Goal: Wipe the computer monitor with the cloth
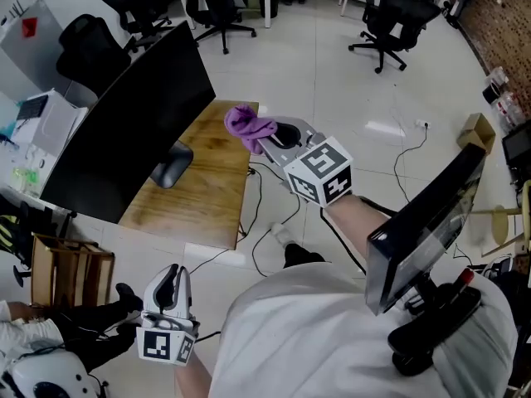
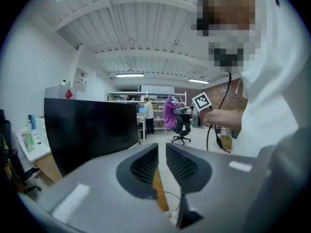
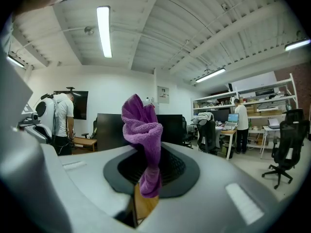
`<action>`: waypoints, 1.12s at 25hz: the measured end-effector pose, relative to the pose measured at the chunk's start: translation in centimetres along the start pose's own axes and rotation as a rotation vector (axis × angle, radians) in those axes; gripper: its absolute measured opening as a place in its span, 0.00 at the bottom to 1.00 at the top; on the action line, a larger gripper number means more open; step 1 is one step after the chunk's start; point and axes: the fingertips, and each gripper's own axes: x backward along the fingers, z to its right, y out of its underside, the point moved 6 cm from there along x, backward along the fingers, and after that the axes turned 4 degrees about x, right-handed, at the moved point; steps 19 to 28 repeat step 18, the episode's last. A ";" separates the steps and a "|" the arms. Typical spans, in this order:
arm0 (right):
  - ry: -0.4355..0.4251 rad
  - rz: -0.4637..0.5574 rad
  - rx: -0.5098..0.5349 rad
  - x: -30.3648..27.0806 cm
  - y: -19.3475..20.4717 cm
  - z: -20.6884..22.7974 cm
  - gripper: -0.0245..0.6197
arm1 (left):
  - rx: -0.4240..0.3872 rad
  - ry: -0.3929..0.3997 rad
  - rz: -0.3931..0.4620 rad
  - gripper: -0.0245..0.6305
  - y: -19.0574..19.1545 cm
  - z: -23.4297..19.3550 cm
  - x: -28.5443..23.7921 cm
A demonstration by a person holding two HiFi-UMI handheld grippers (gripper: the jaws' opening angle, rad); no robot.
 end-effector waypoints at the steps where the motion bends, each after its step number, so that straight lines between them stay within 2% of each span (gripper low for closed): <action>1: -0.003 -0.004 0.000 0.5 0.3 -0.4 0.11 | 0.000 0.001 -0.001 0.14 0.3 0.4 0.4; 17: -0.035 -0.023 0.012 2.7 0.1 -6.2 0.11 | 0.018 -0.011 0.016 0.15 2.7 1.9 6.0; 28: -0.035 -0.024 0.011 2.7 0.0 -6.4 0.11 | 0.021 -0.010 0.014 0.15 2.8 1.9 6.2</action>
